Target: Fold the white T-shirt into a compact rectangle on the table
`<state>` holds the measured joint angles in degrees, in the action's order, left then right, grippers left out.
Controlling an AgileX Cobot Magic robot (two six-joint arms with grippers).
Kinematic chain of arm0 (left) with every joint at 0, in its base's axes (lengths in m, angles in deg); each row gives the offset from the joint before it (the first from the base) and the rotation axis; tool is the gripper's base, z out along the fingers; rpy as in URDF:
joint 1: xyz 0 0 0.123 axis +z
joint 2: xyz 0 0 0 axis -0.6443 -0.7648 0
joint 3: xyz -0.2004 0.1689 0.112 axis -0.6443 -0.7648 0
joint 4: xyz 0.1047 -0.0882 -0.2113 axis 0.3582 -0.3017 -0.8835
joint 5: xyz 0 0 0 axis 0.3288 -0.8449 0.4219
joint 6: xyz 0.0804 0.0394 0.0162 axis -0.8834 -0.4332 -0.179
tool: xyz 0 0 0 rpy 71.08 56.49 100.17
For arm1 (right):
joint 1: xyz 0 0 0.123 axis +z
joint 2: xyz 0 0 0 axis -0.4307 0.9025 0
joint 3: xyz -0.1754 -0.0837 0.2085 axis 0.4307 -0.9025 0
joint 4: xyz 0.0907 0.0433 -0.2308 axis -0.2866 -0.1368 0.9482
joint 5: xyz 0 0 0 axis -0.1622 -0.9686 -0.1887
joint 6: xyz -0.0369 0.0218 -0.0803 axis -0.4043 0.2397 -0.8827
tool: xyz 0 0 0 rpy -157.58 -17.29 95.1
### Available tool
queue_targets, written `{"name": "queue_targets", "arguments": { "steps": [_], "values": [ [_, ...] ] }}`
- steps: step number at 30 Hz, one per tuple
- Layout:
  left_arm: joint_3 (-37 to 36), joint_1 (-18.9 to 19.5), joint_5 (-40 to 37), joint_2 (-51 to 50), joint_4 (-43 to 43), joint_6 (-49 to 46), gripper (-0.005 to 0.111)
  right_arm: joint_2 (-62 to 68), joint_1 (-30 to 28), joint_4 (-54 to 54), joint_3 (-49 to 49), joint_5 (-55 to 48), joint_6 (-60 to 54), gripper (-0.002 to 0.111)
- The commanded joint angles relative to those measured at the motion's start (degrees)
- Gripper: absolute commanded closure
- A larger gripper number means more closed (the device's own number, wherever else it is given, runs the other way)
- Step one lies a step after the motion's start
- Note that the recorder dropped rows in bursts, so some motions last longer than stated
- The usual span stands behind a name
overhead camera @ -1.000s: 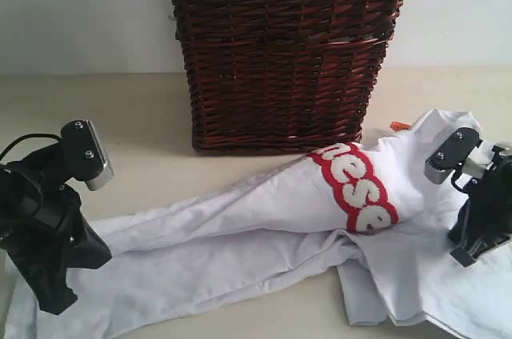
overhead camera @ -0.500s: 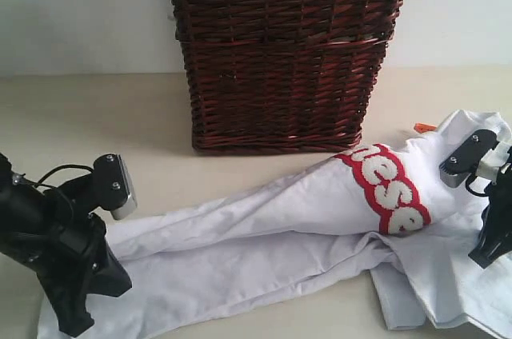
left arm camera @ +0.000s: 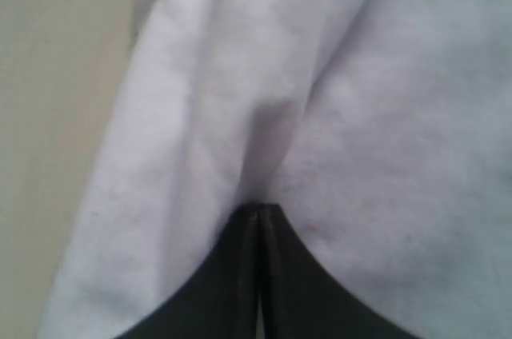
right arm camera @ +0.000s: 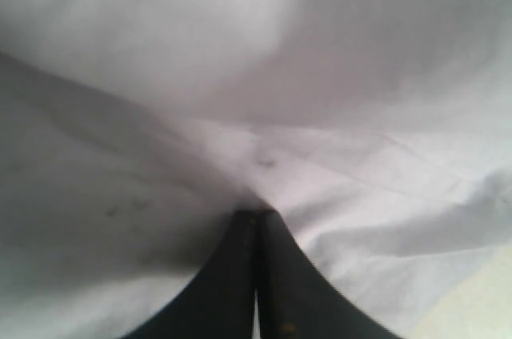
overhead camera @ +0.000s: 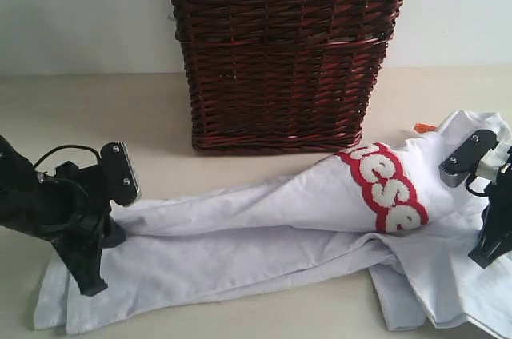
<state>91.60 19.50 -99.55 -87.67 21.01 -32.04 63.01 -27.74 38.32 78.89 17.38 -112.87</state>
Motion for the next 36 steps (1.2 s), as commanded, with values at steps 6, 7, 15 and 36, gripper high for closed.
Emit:
{"name": "queue_targets", "arguments": {
  "steps": [6,7,15,36],
  "values": [
    [10.73,2.74,7.02,-3.63,-7.74,-0.04,0.107,1.52,-0.39,-0.84,-1.37,-0.49,0.15,0.108],
    [11.76,3.24,7.02,-4.2,-8.86,-0.04,0.107,1.52,-0.39,-1.55,-1.37,-0.49,0.15,0.108],
    [13.24,4.05,3.49,-7.73,-8.86,-0.75,0.107,1.52,-0.39,-2.16,-1.37,-2.11,0.03,0.108],
    [6.11,3.8,-24.59,0.05,-8.93,13.46,0.107,0.39,-0.39,-1.85,-1.37,2.85,-1.09,0.108]
  ]
}}
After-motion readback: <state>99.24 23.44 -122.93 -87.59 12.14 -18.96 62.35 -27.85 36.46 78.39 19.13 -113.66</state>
